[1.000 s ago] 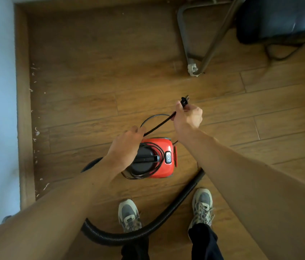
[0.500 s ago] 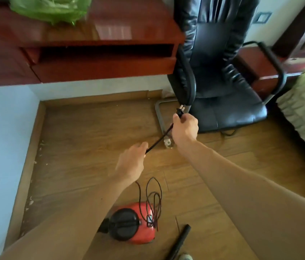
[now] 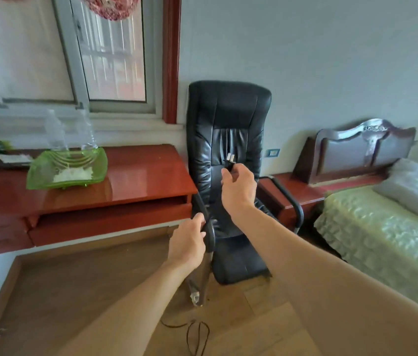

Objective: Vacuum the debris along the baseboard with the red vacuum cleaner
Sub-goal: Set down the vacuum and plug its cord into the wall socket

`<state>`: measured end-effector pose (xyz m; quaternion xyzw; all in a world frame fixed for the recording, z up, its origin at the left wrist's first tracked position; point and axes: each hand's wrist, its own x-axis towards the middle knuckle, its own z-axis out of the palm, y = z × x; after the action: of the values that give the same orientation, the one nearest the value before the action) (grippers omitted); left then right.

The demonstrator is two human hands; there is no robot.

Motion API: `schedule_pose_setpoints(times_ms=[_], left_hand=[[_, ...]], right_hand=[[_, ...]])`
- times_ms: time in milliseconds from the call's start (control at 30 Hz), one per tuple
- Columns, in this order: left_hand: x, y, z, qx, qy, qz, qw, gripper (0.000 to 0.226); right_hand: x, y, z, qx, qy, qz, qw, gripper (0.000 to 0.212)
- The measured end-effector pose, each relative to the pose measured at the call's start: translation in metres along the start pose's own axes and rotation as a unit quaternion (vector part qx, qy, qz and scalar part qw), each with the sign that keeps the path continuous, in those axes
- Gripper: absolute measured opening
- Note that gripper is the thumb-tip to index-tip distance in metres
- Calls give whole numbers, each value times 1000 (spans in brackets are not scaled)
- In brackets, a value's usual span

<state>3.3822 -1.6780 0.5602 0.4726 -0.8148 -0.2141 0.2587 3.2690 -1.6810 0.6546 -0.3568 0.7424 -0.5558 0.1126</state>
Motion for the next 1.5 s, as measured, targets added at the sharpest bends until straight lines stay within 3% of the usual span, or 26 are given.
schedule_pose_setpoints(times_ms=[267,400,633,1067,1500], left_hand=[[38,106,-50,-42,28,52,997,20],[52,154,-69,-75,45,64,994,13],[80,254,-80,-106,72,93,987,9],[118,406,-20,-175,37,122,976,11],[119,475,43,-225,-21,173,959,12]], right_hand=[[51,-81,-86,-9,38,-71,997,9],[76,-108,-134,7,67,-94,993,28],[133,-135,-221,61,107,-99,987,9],[220,-109,-362,58,146,-125,980,6],[237,-72,-449,-19,182,-142,973,5]])
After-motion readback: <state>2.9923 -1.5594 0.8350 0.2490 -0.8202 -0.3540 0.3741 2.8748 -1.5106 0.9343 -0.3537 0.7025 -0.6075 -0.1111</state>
